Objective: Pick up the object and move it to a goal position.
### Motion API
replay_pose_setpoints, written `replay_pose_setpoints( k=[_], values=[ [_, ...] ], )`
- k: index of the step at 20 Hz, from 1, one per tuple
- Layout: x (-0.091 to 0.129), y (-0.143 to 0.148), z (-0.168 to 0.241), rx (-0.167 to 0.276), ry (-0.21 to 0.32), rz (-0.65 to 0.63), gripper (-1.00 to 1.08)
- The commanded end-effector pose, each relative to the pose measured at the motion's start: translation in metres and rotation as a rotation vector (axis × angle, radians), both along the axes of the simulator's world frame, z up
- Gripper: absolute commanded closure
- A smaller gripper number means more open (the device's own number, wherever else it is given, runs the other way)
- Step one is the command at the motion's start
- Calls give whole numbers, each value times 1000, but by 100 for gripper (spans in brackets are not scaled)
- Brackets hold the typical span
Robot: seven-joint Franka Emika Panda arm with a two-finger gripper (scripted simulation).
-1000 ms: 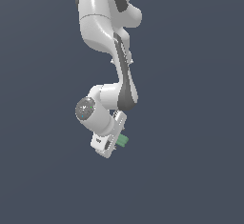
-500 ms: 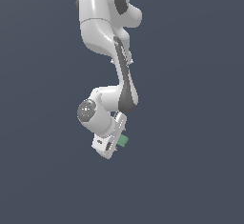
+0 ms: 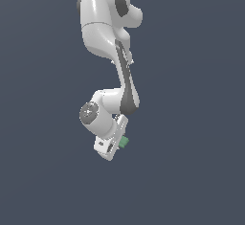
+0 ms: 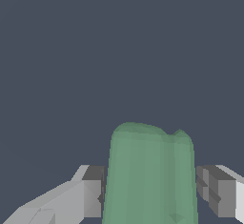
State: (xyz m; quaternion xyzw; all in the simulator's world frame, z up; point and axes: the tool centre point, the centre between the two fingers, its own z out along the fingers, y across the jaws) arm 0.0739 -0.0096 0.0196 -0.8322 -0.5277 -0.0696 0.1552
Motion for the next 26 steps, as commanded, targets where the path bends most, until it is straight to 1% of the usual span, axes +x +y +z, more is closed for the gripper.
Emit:
replay_pose_setpoints(
  k=[1, 5, 6, 8, 14, 19, 26],
  values=[
    [-4, 4, -7, 4, 12, 5, 108],
    [-4, 4, -7, 4, 12, 5, 108],
    [0, 1, 0, 0, 0, 0, 108],
    [0, 1, 1, 0, 0, 0, 108],
    [-1, 13, 19, 0, 1, 1, 108],
    [-1, 36, 52, 0, 2, 1, 108],
    [-3, 83, 122, -1, 5, 3, 108]
  ],
)
